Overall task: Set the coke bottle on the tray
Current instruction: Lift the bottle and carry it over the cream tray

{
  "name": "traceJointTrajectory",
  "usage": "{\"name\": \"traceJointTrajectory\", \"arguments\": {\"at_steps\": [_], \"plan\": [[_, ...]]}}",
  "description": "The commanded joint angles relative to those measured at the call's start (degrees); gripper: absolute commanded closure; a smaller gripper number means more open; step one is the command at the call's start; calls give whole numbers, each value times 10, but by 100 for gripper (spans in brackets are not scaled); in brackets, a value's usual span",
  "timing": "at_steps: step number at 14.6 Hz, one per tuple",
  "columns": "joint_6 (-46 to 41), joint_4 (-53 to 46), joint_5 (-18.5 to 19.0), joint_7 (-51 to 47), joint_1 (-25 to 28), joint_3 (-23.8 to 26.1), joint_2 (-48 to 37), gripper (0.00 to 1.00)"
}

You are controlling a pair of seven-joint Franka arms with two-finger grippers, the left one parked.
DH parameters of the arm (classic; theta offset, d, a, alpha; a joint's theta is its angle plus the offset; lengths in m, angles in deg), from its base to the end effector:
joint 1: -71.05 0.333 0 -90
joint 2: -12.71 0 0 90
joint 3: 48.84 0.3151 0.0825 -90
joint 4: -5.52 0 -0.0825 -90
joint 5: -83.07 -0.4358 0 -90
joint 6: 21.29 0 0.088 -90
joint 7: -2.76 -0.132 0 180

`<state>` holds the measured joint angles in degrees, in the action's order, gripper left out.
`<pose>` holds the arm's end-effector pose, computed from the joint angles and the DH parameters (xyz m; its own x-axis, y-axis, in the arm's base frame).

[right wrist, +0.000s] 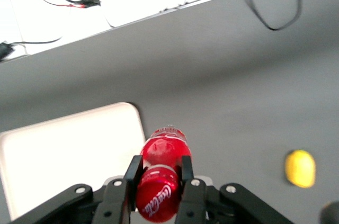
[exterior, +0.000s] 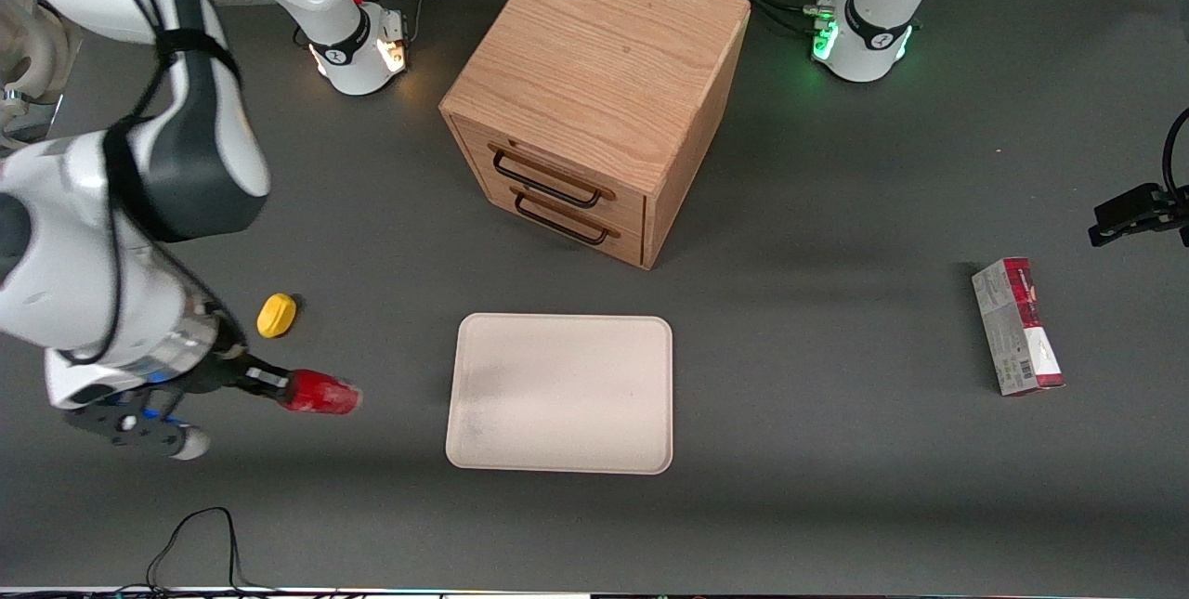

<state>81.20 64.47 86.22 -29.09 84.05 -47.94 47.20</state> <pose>0.7731 0.1814 0.4858 0.9396 -0.3037 0.1577 -0.3006 -0.9527 -0.0439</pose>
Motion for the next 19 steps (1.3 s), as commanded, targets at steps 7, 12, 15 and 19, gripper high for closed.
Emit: {"name": "traceJointTrajectory", "arguments": {"at_steps": [7, 12, 15, 19], "plan": [[146, -16, 80, -85, 41, 48, 128, 100], [196, 2, 85, -85, 46, 57, 161, 100], [212, 19, 87, -86, 46, 58, 161, 53], [225, 20, 97, -91, 48, 58, 160, 0]]}}
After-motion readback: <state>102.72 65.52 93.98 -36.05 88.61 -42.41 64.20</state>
